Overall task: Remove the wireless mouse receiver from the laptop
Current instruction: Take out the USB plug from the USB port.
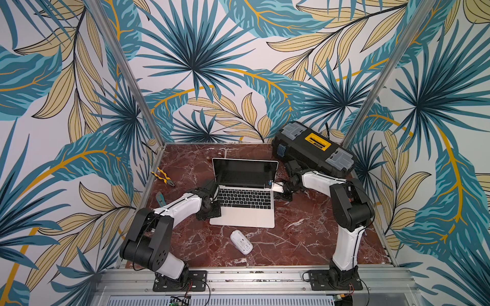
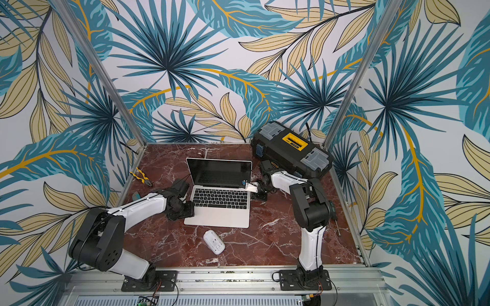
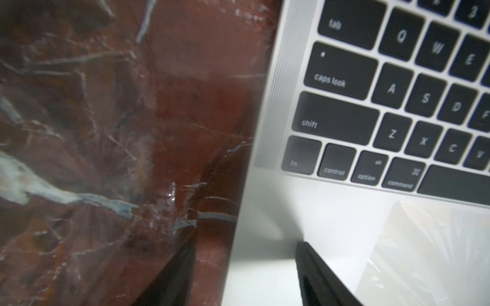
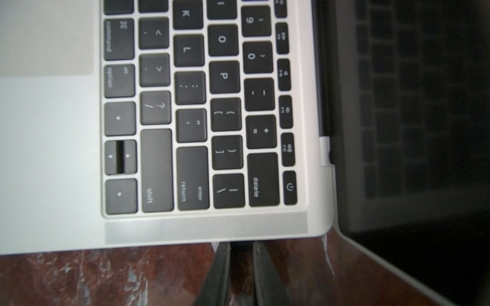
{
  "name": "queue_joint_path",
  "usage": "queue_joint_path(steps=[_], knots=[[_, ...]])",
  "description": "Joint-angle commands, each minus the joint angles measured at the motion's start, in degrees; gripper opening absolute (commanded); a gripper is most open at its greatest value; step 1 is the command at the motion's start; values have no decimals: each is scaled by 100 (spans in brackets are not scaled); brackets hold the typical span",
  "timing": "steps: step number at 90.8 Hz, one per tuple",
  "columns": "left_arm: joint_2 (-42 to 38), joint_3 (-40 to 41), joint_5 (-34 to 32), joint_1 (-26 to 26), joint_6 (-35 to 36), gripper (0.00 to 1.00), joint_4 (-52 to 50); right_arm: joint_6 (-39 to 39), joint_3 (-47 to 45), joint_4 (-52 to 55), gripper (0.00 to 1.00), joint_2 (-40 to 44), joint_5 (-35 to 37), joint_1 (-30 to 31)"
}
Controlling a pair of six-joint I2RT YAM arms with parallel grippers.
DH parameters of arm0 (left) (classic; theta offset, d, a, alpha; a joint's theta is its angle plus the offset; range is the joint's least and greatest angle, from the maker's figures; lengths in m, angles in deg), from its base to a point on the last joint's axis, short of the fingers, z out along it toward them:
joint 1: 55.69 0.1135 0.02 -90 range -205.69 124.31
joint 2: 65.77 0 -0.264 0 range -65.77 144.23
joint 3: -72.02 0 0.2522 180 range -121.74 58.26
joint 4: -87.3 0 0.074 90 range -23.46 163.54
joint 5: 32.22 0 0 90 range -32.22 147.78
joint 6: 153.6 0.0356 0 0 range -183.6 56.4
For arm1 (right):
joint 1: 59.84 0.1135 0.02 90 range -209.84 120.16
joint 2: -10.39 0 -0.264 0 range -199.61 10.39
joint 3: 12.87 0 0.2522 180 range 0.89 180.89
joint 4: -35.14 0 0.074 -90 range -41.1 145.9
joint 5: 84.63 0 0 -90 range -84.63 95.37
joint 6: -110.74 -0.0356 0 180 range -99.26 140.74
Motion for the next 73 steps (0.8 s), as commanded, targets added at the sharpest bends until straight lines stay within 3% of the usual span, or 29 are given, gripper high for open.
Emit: queue_joint_path(steps=[1,46,73], knots=[[127,139,-70,34,76,64,10,-118,5,-100,0,-185,57,143],[209,105,-126,42,58,65,-48,-76,143,217,0,-100,683,10],[247,120,-62,127,44,64,-55,-86,-289,107,0,286,720,-339]])
